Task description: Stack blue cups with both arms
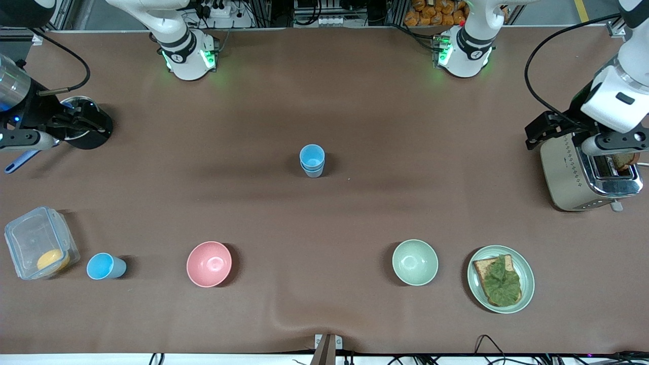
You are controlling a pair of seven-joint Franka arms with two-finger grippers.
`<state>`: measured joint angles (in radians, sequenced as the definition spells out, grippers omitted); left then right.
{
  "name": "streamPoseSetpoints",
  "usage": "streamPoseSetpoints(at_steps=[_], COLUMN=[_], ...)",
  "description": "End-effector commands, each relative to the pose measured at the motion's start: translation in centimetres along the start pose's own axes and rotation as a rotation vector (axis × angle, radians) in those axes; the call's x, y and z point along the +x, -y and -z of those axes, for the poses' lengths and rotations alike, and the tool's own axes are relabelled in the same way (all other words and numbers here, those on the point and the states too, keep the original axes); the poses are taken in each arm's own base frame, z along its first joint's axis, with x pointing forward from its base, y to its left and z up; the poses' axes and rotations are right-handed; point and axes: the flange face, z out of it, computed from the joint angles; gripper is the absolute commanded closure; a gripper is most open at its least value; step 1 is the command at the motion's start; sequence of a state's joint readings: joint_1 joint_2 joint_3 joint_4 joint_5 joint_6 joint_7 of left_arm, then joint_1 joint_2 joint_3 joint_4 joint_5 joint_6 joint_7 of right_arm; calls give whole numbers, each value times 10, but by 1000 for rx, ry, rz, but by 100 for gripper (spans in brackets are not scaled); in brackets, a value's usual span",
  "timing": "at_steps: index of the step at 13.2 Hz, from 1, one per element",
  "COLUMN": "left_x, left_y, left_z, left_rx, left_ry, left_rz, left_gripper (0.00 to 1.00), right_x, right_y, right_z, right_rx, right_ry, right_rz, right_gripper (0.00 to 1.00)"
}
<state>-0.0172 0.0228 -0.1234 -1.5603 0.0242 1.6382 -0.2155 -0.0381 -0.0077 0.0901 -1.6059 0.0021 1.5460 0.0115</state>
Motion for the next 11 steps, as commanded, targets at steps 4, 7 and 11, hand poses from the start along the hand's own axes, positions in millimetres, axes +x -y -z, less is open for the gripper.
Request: streamPoseSetpoints(at_steps=[4,7,11], left_x=[-7,-10,-11], left_y=[10,12,12], left_z=[22,21,23], left_rx=[-9,-3,-3], left_ry=[10,40,42], left_rz=[-3,-8,-8], left_gripper=[0,0,0], right_x=[-2,-2,-3], right_y=[-3,-5,-7], right_z=[6,7,8], right_rx=[-10,-10,-11], right_ry=[0,-2,0], right_rz=[-10,-12,-7], right_gripper=[0,0,0])
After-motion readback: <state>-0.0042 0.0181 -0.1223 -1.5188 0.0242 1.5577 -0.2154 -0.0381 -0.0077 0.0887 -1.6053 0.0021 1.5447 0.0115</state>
